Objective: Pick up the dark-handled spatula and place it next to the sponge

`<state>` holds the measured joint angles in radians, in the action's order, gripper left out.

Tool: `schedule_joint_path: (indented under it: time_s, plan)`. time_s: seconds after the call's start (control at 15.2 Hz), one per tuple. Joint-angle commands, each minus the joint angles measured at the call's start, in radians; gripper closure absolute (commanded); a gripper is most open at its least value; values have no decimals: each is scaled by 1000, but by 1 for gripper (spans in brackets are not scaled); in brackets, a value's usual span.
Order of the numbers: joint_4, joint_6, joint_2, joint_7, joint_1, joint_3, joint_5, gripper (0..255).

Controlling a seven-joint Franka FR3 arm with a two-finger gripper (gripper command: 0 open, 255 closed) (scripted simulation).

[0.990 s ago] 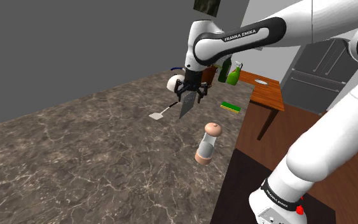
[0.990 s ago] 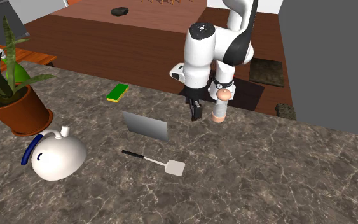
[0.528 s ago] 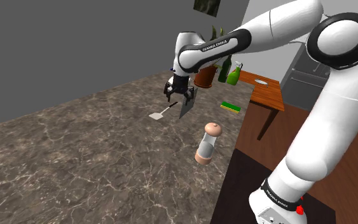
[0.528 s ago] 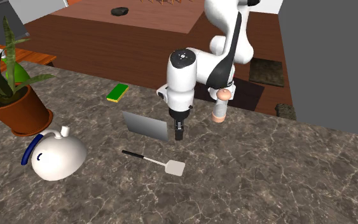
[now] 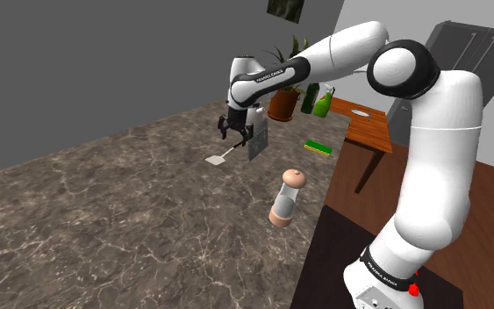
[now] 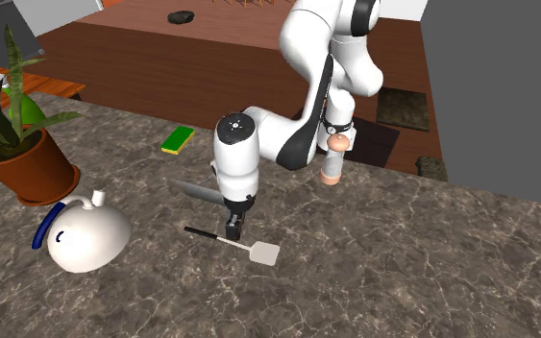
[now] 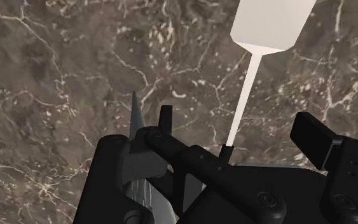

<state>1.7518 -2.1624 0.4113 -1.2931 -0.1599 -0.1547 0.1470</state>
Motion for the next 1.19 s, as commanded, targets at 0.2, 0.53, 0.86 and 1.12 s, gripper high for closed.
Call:
schedule_joint_path:
  time_s: [0.2, 0.53, 0.86, 1.12]
  plan:
    - [-149, 0, 138, -82, 5, 35, 5, 0]
    - [-135, -49, 173, -86, 5, 39, 12, 0]
    - [-132, -64, 185, -88, 6, 41, 14, 0]
    - [-132, -64, 185, -88, 6, 41, 14, 0]
